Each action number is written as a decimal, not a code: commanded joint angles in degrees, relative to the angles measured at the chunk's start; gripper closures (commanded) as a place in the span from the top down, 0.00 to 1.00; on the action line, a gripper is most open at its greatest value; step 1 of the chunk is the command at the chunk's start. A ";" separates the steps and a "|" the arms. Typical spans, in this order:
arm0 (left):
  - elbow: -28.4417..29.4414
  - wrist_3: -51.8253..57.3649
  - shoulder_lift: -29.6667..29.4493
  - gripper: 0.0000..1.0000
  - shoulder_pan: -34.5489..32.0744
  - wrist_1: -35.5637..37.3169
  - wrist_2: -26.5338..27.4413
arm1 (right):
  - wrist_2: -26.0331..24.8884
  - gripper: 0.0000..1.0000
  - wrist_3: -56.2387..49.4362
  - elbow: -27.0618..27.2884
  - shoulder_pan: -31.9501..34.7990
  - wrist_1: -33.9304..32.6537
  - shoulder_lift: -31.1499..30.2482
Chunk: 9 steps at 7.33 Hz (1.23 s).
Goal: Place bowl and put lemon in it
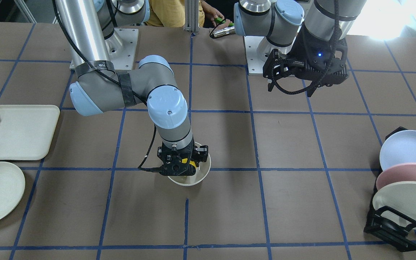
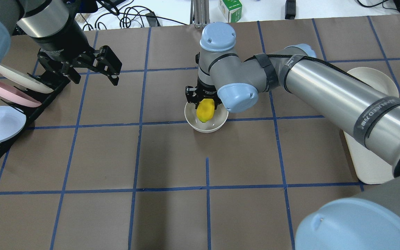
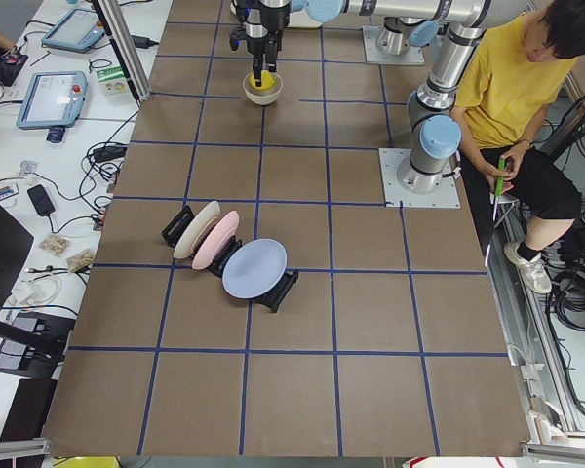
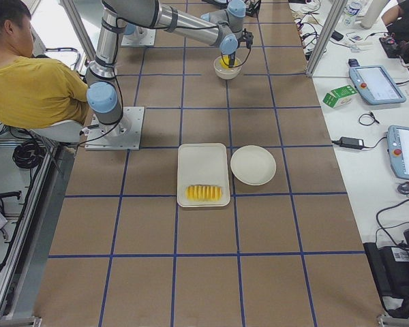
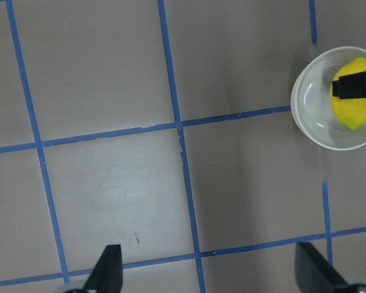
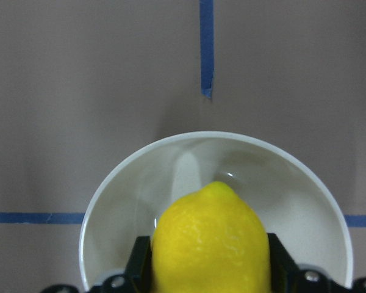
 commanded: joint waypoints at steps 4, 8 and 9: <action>-0.18 -0.01 0.95 1.00 0.01 -0.68 0.54 | -0.02 0.35 -0.02 0.09 0.12 -0.20 2.66; 0.08 -0.01 0.95 1.00 0.10 -0.67 0.54 | -0.99 1.00 0.25 -0.70 0.04 0.58 0.48; 0.43 -0.01 0.95 1.00 0.10 -0.76 0.54 | -0.90 1.00 -0.01 -0.88 -0.75 2.15 -2.49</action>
